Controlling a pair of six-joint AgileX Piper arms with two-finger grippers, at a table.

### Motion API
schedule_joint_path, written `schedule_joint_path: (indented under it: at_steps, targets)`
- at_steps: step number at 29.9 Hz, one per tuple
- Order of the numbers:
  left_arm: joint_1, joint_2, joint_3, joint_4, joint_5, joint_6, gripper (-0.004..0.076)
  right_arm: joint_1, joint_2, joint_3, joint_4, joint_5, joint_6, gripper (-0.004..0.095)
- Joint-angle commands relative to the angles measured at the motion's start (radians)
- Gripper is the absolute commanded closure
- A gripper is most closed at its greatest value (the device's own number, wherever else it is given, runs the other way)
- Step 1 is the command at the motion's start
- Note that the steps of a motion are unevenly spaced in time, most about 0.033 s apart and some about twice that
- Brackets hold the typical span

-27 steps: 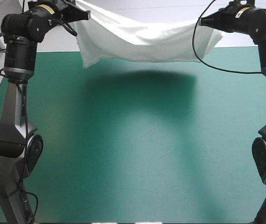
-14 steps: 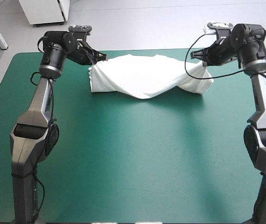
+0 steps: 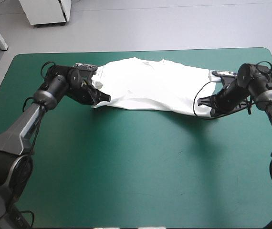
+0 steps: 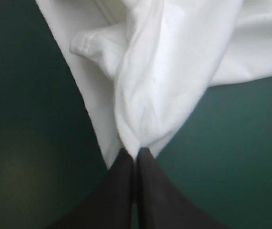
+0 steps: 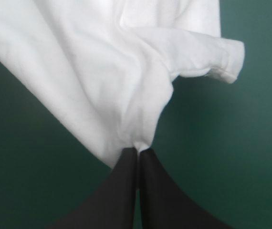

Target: Fold the cloth

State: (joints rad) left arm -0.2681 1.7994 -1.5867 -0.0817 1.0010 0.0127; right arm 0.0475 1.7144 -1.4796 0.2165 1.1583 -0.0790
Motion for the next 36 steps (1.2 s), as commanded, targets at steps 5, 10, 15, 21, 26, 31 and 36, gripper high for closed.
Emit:
schedule_joint_path:
  at_steps: [5, 10, 15, 21, 26, 31, 36]
  targets:
    - [0.001, -0.245, 0.284, -0.006, -0.066, 0.029, 0.0746, -0.009, -0.188, 0.234, -0.02, -0.034, -0.029, 0.0925]
    - [0.001, -0.298, 0.414, -0.009, -0.064, 0.055, 0.0746, -0.009, -0.244, 0.393, -0.08, -0.037, -0.029, 0.0925]
    - [0.001, -0.356, 0.578, -0.032, -0.066, 0.058, 0.0746, -0.009, -0.308, 0.538, -0.094, -0.052, -0.029, 0.0925]
    - [0.001, -0.444, 0.72, -0.039, -0.07, 0.056, 0.0746, -0.009, -0.375, 0.61, -0.145, -0.056, -0.016, 0.0925]
    - [0.001, -0.498, 0.793, -0.064, -0.067, 0.046, 0.0746, -0.009, -0.397, 0.612, -0.154, -0.035, -0.012, 0.0925]
    - [0.001, -0.517, 0.806, -0.07, -0.059, 0.046, 0.0745, -0.009, -0.4, 0.612, -0.154, -0.024, 0.006, 0.0922]
    - [0.001, -0.517, 0.758, -0.072, 0.005, 0.103, 0.062, -0.009, -0.4, 0.608, -0.154, 0.008, 0.006, 0.0723]
